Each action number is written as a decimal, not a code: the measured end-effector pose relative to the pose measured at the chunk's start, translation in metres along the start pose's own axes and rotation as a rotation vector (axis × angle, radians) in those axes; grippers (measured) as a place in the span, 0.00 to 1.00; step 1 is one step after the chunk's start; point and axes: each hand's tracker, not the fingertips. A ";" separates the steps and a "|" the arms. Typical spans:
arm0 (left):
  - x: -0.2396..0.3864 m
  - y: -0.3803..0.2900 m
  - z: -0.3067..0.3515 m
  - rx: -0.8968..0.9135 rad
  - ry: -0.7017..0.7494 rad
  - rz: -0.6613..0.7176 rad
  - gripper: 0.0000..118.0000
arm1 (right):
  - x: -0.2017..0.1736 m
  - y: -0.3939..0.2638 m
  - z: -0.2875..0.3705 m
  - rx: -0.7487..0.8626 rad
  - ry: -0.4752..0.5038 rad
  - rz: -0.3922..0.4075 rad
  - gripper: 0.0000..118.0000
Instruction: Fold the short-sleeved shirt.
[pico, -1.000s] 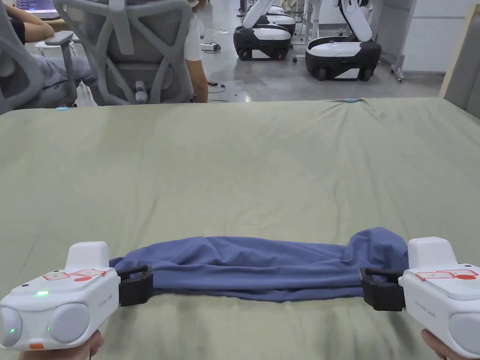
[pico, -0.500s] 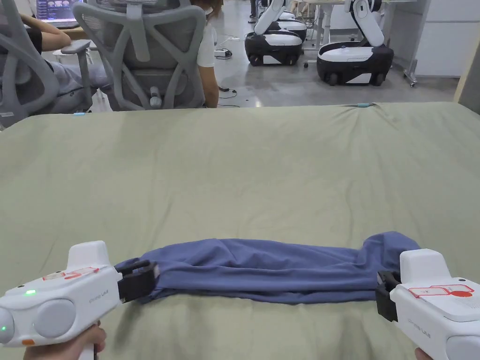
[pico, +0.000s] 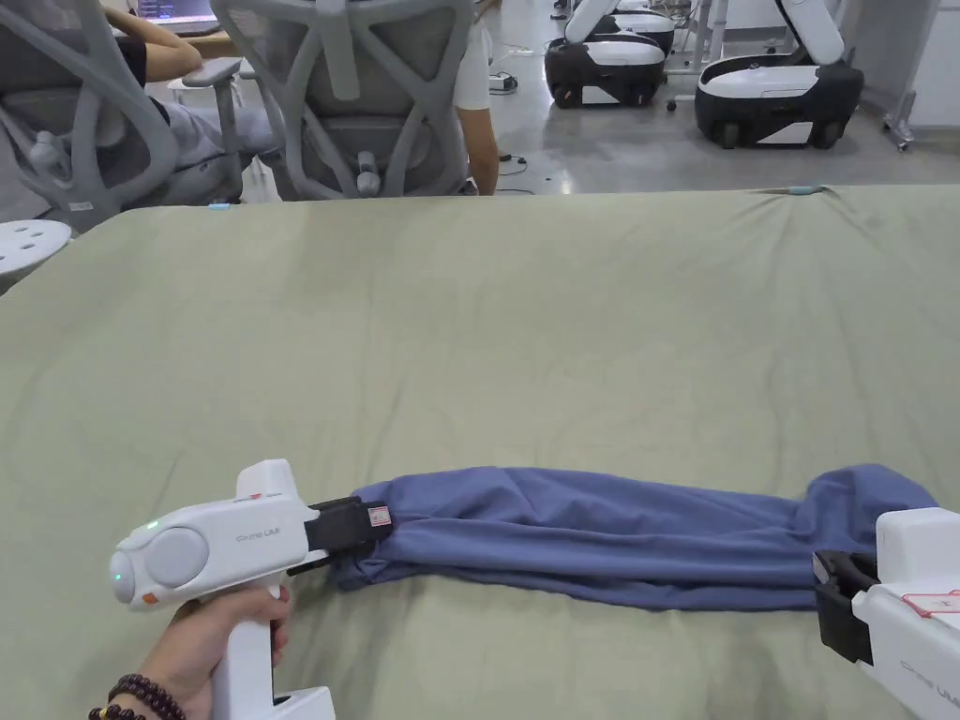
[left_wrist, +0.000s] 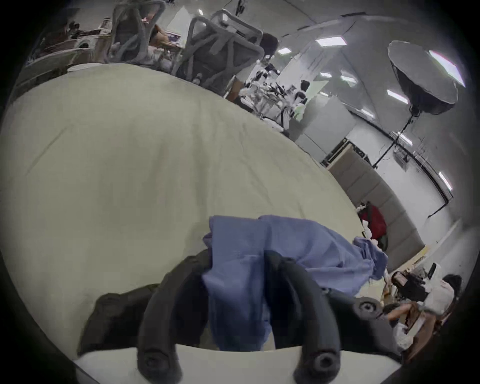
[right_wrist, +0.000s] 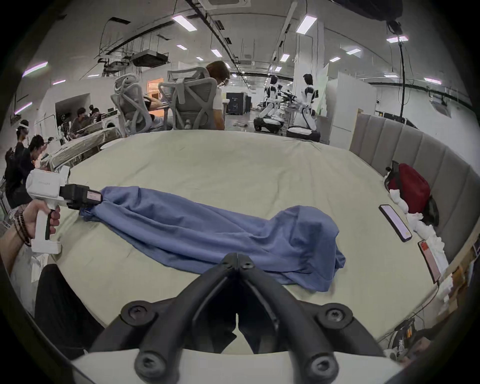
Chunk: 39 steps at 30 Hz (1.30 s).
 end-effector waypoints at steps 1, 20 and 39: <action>-0.001 0.003 -0.001 -0.006 -0.012 0.012 0.31 | -0.001 0.001 -0.002 -0.004 0.002 0.003 0.00; -0.033 0.026 0.045 0.040 0.029 0.053 0.07 | -0.003 0.008 0.005 -0.001 -0.005 0.020 0.00; -0.028 0.030 0.081 0.108 -0.043 0.065 0.06 | -0.002 0.009 0.003 0.001 -0.003 0.014 0.00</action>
